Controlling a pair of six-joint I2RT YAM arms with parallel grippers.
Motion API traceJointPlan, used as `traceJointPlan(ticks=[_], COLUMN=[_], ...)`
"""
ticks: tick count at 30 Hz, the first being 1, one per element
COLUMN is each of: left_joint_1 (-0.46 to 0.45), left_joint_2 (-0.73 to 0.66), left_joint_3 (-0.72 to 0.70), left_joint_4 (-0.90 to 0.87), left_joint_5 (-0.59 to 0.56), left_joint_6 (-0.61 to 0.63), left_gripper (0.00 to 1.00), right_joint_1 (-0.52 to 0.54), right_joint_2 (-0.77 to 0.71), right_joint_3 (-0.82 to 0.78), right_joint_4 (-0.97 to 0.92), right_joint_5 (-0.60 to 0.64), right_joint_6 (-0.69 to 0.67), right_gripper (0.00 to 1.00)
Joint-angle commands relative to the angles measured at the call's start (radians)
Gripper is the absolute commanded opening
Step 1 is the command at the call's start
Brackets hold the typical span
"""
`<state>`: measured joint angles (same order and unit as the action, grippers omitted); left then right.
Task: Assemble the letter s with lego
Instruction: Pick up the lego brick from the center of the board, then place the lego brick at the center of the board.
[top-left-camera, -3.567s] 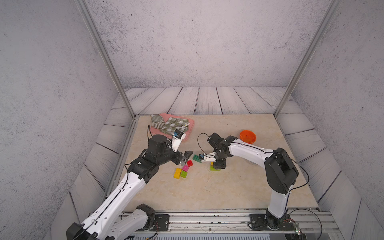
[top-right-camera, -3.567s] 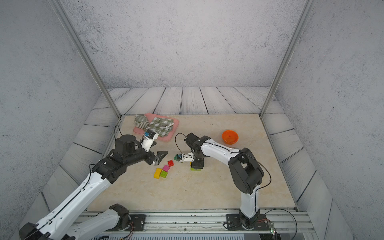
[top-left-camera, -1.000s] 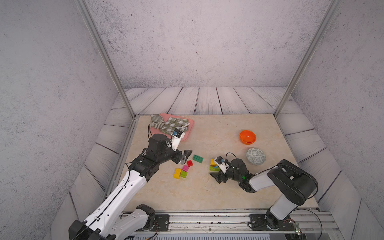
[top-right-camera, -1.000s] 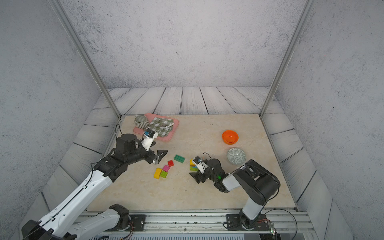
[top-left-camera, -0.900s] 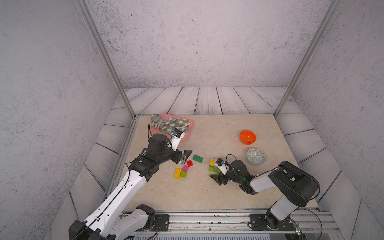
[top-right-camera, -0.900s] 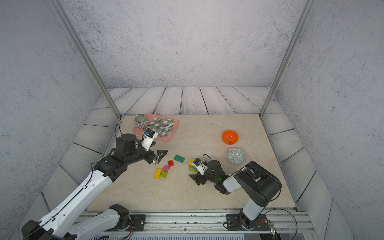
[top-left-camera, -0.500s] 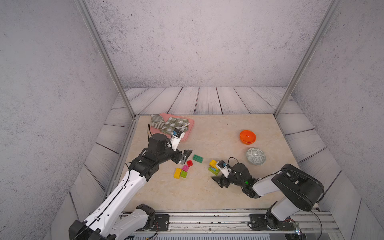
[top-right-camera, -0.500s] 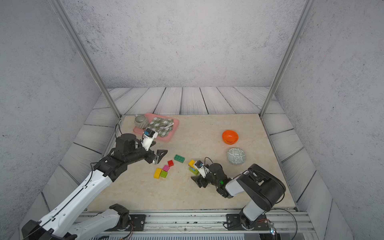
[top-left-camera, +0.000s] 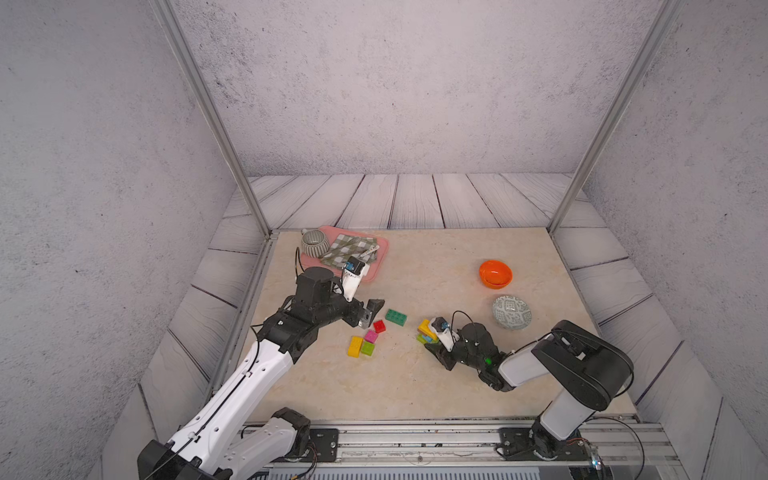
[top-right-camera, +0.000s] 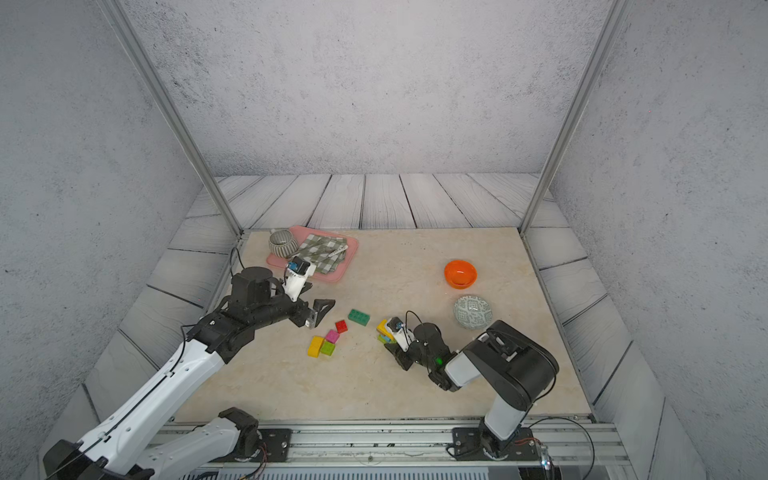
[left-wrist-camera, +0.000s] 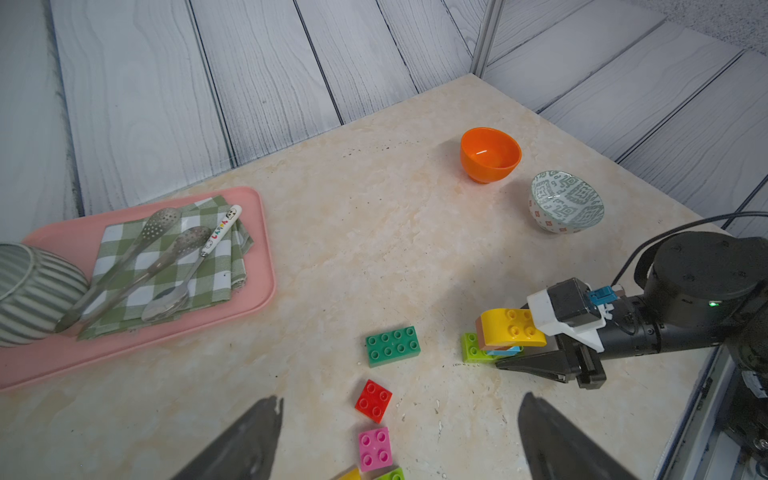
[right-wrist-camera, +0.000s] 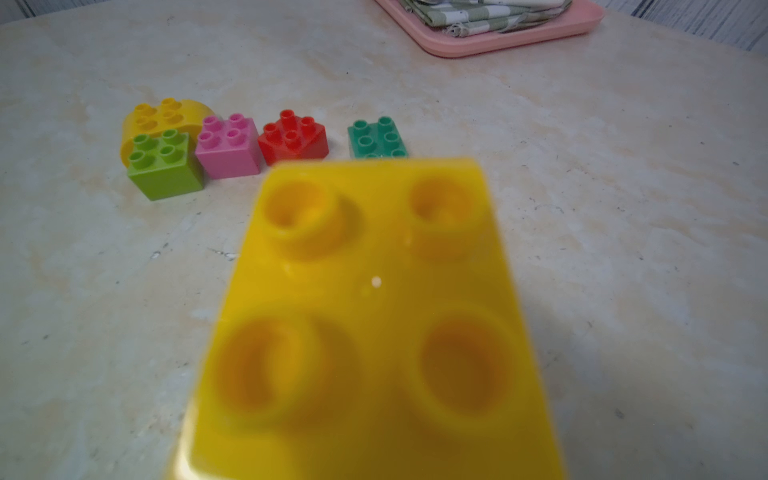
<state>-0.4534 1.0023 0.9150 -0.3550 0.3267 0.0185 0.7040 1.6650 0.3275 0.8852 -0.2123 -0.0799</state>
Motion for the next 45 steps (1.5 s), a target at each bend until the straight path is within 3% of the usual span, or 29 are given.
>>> traceJointPlan(ticks=[1,9,13,16,27,33,41,45], left_joint_1=[0.012,0.013,0.014,0.015,0.015,0.015,0.016,0.016], left_joint_2=[0.0,-0.004,-0.008,-0.012,-0.033,-0.036,-0.037,-0.042], left_joint_3=[-0.005,-0.005,-0.005,-0.005,-0.008,-0.008,-0.009,-0.01], left_joint_4=[0.014,0.013,0.013,0.014,0.023,0.025,0.027,0.026], left_joint_5=[0.011,0.012,0.011,0.012,0.011,0.012,0.015,0.014], left_joint_6=[-0.002,-0.002,-0.002,-0.003,-0.005,-0.006,-0.008,-0.007], left_gripper=[0.95,0.95,0.95,0.94,0.95,0.95,0.95,0.95], right_joint_1=[0.003,0.0,-0.033,-0.064,-0.133,-0.231,-0.277,-0.307], right_joint_2=[-0.038,-0.257,-0.377,-0.388,-0.271,-0.158,0.034,0.178], right_joint_3=[0.007,0.055,0.146,0.222,0.426,0.522,0.716,0.86], right_joint_4=[-0.031,-0.322,-0.577,-0.695,-1.031,-1.137,-1.285,-1.463], right_joint_5=[-0.028,-0.122,-0.31,-0.45,-0.808,-0.958,-0.999,-0.994], right_joint_6=[-0.014,-0.027,0.006,0.096,0.25,0.302,0.285,0.177], right_gripper=[0.39,0.25,0.21,0.22,0.24,0.21,0.25,0.24])
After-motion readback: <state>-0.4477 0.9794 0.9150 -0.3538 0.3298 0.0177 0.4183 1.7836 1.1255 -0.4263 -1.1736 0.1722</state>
